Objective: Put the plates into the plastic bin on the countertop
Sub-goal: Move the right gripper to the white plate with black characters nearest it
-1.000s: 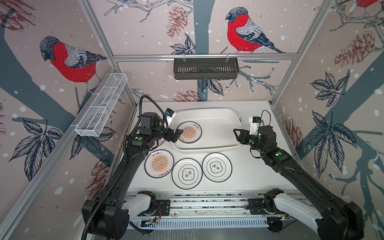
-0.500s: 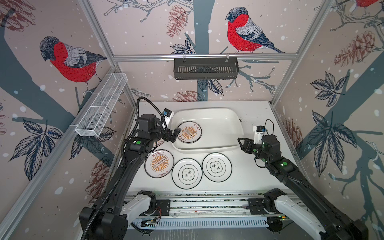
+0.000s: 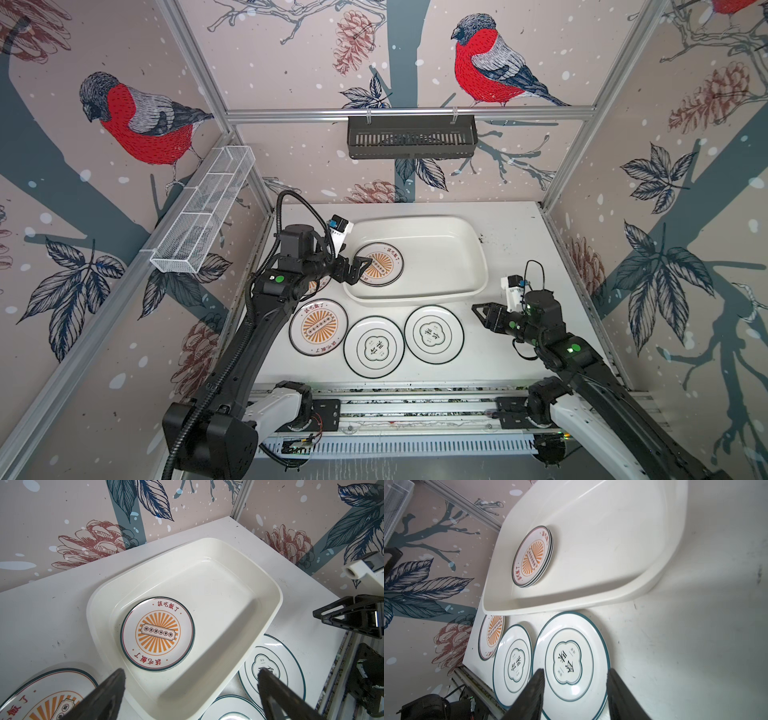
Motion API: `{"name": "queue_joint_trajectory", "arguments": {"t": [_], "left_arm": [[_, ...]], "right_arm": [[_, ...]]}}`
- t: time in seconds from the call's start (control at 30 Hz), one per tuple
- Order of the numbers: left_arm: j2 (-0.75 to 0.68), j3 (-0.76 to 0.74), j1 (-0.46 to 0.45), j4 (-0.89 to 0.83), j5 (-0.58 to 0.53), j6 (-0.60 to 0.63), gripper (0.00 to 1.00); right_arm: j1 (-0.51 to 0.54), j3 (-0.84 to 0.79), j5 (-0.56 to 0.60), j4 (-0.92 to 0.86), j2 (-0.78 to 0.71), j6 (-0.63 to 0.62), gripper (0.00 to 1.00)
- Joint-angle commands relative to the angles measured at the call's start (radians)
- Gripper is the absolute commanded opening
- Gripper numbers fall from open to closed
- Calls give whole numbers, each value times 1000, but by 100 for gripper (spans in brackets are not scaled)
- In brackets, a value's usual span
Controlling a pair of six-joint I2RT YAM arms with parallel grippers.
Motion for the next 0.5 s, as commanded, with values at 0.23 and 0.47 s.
{"name": "queue_joint_trajectory", "arguments": {"t": [0.23, 0.47], "left_arm": [[-7, -23, 0, 14, 56, -4, 98], [-19, -26, 0, 6, 67, 6, 98]], "right_arm": [[21, -110, -120, 54, -57, 178, 48], [28, -108, -66, -84, -49, 164, 48]]}}
